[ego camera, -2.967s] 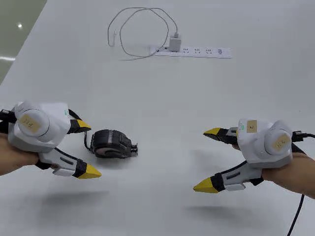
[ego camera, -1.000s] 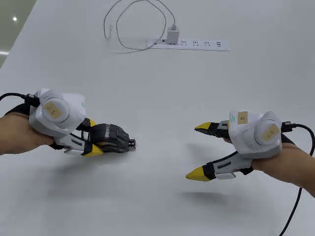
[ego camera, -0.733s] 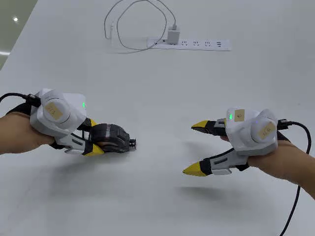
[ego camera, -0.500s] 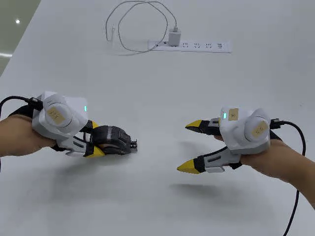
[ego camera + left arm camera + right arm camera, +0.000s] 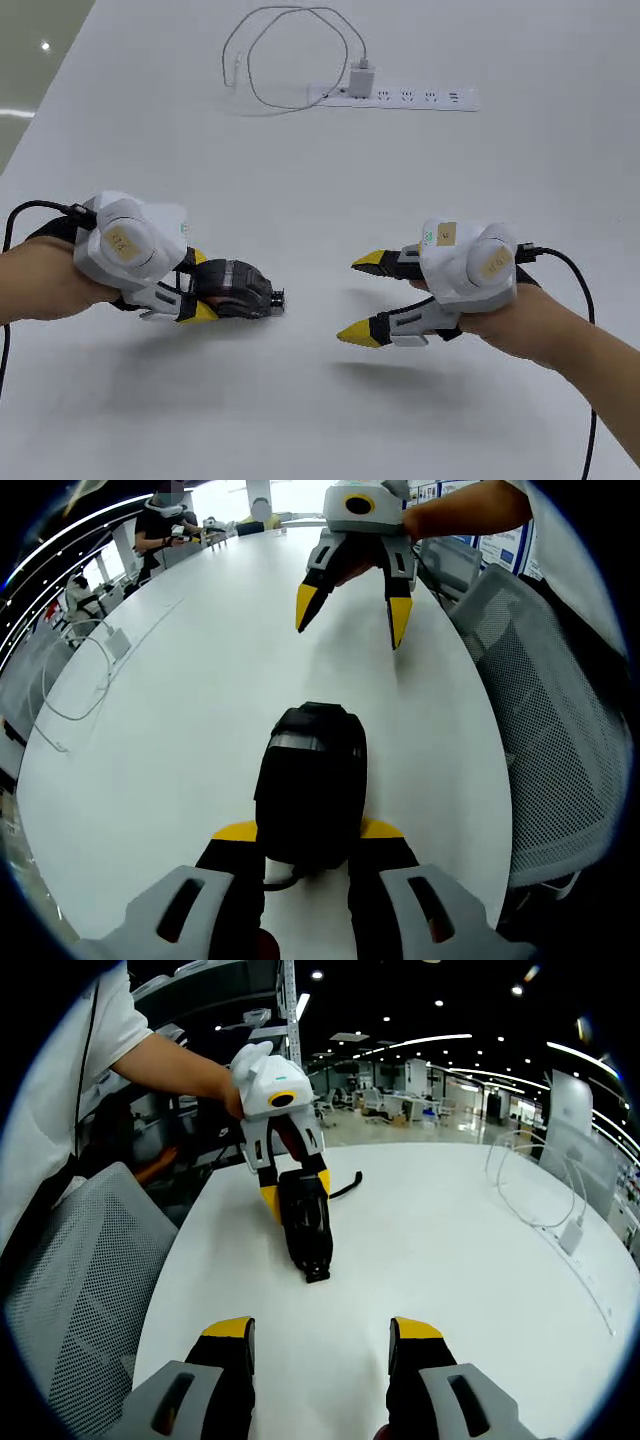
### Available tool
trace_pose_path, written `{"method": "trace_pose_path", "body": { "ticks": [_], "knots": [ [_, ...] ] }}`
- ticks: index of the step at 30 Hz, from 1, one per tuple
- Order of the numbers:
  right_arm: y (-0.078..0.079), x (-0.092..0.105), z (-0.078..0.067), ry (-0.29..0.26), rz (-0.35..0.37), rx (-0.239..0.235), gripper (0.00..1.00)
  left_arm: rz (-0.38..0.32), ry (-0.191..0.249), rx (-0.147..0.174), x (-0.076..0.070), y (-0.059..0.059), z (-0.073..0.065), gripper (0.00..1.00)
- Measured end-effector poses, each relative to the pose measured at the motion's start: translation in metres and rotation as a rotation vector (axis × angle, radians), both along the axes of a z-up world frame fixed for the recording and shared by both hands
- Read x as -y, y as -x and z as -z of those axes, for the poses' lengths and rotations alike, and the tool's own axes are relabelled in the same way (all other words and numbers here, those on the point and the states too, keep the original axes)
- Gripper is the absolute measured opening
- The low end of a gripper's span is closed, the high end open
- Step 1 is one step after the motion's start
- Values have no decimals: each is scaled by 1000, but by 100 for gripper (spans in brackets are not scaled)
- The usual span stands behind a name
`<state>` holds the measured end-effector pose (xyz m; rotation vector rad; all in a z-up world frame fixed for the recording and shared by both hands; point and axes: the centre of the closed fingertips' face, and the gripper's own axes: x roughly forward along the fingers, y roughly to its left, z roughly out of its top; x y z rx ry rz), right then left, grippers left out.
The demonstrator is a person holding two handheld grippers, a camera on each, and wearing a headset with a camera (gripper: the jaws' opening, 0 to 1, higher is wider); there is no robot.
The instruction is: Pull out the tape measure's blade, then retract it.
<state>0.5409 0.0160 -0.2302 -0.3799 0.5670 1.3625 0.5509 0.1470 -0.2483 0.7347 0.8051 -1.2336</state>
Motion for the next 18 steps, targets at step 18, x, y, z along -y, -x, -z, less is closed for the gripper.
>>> {"method": "trace_pose_path", "body": {
  "ticks": [18],
  "knots": [
    [-4,-30,11,-23,-21,3,46,-8,2,-17,0,1,0,27]
  ]
}}
